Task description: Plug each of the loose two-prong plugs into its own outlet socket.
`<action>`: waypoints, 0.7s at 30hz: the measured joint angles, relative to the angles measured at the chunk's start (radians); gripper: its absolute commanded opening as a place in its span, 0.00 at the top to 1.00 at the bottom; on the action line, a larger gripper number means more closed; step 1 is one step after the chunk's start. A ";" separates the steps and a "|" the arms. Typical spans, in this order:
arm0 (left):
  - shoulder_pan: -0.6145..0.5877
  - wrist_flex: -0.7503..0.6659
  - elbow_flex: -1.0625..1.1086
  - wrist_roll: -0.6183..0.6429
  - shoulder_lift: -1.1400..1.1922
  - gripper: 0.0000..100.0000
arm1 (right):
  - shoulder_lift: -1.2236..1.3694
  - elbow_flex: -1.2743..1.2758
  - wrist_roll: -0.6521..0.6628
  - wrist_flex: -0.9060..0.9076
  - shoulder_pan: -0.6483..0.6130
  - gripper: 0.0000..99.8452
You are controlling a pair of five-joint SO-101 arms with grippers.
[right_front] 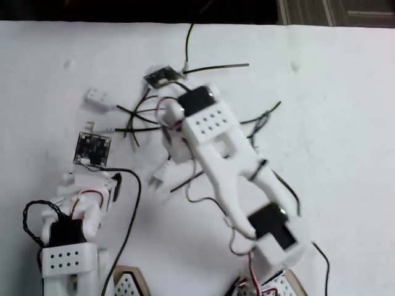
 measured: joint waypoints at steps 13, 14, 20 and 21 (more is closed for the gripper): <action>0.000 0.000 0.000 0.000 0.000 0.77 | -0.238 0.345 0.399 -0.060 0.321 0.98; 0.000 0.000 0.000 0.000 0.000 0.77 | -0.238 0.365 0.414 -0.089 0.339 0.98; 0.000 0.000 0.000 0.000 0.000 0.77 | -0.238 0.508 0.446 -0.255 0.365 0.98; 0.000 0.000 0.000 0.000 0.000 0.77 | -0.238 0.512 0.446 -0.262 0.356 0.98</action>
